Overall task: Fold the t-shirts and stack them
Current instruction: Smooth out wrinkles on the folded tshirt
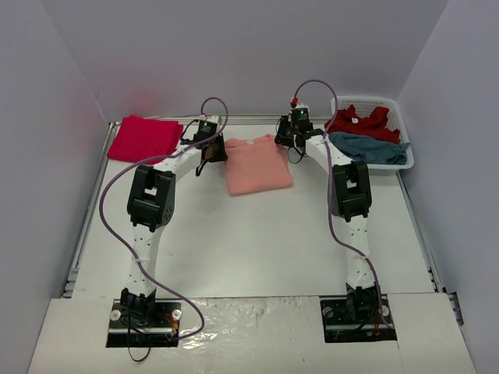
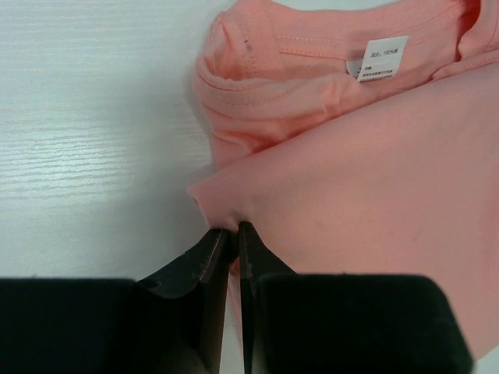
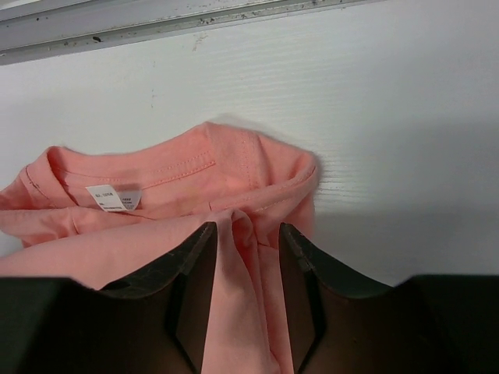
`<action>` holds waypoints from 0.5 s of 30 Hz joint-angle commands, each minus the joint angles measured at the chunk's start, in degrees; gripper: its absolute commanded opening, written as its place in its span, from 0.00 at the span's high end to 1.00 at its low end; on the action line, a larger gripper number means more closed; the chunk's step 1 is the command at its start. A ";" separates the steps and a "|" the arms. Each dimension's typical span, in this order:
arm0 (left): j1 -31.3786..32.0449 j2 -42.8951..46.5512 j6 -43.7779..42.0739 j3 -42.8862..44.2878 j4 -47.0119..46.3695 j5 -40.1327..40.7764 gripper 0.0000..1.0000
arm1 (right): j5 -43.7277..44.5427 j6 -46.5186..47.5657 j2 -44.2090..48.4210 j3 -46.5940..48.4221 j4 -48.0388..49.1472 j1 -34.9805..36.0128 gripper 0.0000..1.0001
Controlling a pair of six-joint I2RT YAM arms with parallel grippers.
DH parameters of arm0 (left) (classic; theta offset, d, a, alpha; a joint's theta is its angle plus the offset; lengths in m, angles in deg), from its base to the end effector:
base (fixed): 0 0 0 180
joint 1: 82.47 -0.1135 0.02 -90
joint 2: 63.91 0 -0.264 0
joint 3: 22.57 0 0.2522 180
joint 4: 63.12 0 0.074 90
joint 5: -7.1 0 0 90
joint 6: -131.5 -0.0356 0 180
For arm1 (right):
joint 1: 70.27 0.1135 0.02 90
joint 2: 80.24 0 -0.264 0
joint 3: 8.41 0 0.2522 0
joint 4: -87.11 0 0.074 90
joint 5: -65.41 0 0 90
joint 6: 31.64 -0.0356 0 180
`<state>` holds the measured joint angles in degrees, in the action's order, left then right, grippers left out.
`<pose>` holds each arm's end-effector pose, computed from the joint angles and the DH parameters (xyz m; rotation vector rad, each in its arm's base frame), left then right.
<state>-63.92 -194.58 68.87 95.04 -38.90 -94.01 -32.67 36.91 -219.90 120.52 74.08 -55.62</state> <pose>0.4950 -0.1733 0.1908 -0.0659 2.2865 -0.6463 0.5492 0.1487 0.1934 0.0269 2.0225 0.5441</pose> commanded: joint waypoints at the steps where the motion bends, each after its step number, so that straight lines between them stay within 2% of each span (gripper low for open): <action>1: -0.70 -0.46 -0.57 3.28 -0.17 -0.31 0.92 | -1.42 -0.61 0.53 1.02 1.46 0.02 0.66; 15: -0.70 -0.72 -0.48 3.29 0.00 -0.66 0.92 | -3.88 -0.70 -0.97 0.58 1.64 -0.06 0.68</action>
<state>-64.12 -195.61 68.87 95.98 -38.88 -94.54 -35.60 36.12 -220.60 120.52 74.47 -55.62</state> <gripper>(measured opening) 0.082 0.318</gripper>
